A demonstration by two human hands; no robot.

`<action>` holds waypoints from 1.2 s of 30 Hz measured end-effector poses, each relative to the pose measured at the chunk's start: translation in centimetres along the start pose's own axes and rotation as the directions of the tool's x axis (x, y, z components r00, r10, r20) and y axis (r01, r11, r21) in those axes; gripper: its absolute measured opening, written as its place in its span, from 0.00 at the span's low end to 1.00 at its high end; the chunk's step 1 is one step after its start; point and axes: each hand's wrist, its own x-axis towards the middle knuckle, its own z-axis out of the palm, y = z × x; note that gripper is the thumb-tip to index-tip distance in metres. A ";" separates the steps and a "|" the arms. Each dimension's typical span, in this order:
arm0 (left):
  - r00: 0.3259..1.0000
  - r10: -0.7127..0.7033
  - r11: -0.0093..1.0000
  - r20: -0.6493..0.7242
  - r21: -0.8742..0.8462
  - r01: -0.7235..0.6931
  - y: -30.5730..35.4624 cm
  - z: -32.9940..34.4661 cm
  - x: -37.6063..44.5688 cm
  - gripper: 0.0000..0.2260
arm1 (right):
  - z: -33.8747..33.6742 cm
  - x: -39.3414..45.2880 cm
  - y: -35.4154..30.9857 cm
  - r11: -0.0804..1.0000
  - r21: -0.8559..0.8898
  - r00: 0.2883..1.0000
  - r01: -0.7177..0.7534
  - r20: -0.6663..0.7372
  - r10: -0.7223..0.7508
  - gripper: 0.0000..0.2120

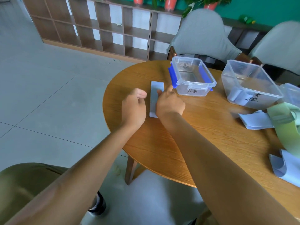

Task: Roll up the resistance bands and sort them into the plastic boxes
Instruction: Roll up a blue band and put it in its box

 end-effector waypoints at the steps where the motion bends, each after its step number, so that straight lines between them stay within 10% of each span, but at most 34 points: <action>1: 0.999 0.011 1.000 0.037 -0.011 -0.011 0.1 -0.6 -0.9 0.14 | 0.0 0.0 0.0 1.000 0.002 1.000 0.000 -0.002 0.000 0.19; 12: 0.956 0.187 0.981 0.227 0.001 -0.192 0.5 -1.3 -4.1 0.06 | 0.2 -0.9 1.0 0.965 0.263 0.999 -0.021 -0.025 0.029 0.20; 19: 0.955 0.214 0.967 0.208 0.094 -0.237 0.8 -1.8 -5.8 0.05 | -2.4 -4.9 4.6 0.630 0.761 0.987 -0.156 0.092 0.134 0.18; 36: 0.956 0.291 0.949 0.040 0.112 -0.294 2.5 -2.9 -13.7 0.10 | -6.2 -19.1 8.0 0.273 0.916 0.955 -0.293 0.267 0.131 0.07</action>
